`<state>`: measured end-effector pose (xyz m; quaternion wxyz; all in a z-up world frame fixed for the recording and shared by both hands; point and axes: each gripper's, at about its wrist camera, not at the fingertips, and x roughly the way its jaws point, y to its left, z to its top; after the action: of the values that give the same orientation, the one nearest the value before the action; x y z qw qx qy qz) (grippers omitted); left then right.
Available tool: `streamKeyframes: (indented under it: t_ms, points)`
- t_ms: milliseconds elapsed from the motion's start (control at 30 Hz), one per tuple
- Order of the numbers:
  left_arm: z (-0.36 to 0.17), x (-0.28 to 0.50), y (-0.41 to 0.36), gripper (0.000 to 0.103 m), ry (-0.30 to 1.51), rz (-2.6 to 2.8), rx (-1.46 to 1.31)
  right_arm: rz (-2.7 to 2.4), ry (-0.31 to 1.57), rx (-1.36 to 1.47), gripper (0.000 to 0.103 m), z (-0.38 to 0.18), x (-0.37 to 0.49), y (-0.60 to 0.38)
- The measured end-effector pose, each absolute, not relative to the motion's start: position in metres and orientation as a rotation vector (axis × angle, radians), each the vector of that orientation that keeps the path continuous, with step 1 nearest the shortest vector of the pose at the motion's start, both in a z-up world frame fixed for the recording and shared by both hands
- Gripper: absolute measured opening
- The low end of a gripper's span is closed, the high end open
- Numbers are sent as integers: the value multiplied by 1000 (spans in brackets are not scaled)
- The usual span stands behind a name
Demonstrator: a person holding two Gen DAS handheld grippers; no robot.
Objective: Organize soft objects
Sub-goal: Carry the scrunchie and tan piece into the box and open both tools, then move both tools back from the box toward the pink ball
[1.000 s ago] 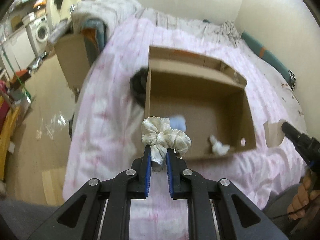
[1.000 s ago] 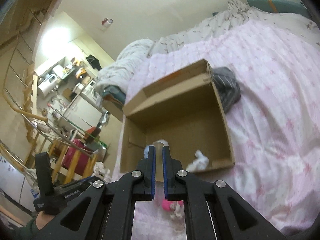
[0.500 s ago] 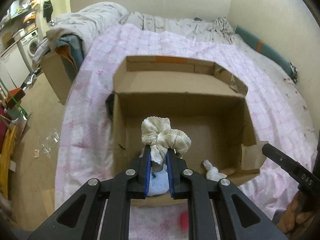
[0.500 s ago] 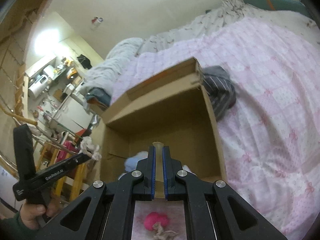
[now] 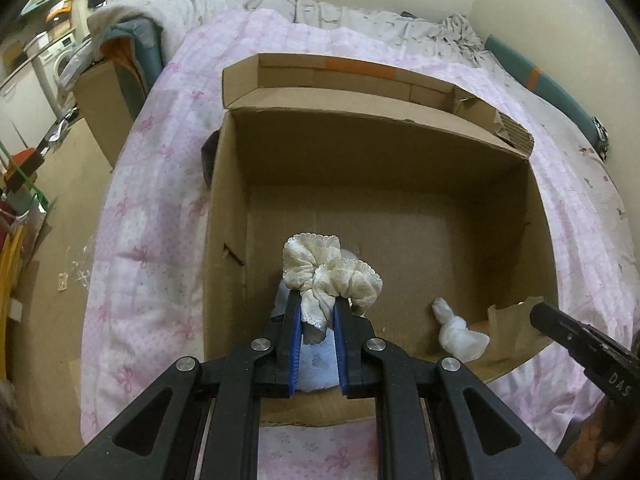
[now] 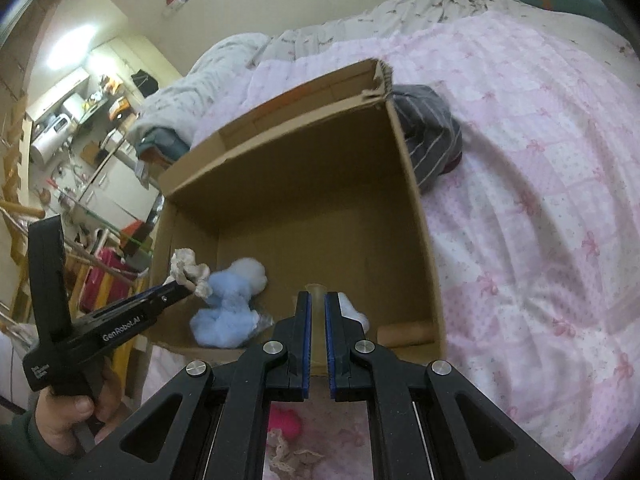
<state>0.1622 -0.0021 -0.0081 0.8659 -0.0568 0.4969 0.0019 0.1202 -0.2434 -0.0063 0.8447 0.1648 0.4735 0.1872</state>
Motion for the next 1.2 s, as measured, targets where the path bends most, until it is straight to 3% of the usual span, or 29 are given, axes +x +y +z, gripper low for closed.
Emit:
streamKeyframes:
  t_ms: [500,633,733,1200]
  points:
    - [-8,157,-5,16,1028,11,-83,385,1038,332,8,-14,121,-239]
    - [-8,158,-5,30,1035,15,-89,388,1038,328,9,-13,121,-239]
    - [-8,158,-4,74,1049,12,-105,387,1039,326,9,-13,121,-238]
    - [0,155,-8,75,1006,31,-68,390,1034,335,12,-15,122,-239]
